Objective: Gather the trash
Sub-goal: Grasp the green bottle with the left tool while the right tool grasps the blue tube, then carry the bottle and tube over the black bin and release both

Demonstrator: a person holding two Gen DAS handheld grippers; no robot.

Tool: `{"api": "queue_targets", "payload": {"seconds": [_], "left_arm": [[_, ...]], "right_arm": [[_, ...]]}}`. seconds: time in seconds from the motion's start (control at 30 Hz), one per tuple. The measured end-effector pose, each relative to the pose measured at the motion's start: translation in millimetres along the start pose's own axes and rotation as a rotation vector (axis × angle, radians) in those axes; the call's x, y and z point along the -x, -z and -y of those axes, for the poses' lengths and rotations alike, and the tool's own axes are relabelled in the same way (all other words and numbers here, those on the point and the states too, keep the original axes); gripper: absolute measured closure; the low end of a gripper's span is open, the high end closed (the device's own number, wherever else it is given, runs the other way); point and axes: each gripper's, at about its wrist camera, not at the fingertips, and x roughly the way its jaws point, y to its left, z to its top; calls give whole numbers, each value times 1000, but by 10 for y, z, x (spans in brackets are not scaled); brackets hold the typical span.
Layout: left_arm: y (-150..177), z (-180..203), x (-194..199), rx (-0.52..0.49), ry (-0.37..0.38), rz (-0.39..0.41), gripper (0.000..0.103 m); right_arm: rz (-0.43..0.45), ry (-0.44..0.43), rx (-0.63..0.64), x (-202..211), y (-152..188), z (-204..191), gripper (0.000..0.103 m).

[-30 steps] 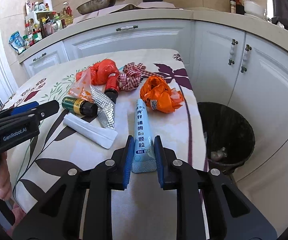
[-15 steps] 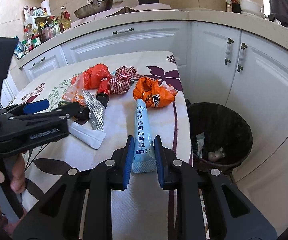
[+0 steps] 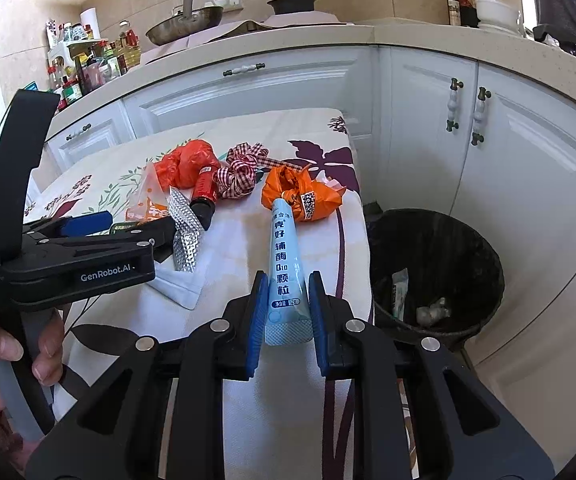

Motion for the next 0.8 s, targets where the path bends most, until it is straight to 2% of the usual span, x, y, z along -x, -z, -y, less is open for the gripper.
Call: {"api": "queue_targets", "payload": {"seconds": [0.13,0.17,0.2,0.47,0.57,0.8], "left_arm": [[27,-17,1,-4,3,-1,22],[31,-22,-7,-4,9,-4,29],[38,-24,-19,-8,15,-12,31],[102,-44,31,-36,22,-2,31],[129,-124,85,-14,29,3,31],[135,-243,322,-3,27,58,31]], "right_arm": [[-1,0,-1,1,-1,-8,83],[-3,-1,-1,1,1,-9,83],[-5,-2,-2,-3,-2,-7,82],[-5,-2,8,6,5,-55,82],[-5,-1,14,15,17,-80,82],[8,-17,34,98,10,-177,83]]}}
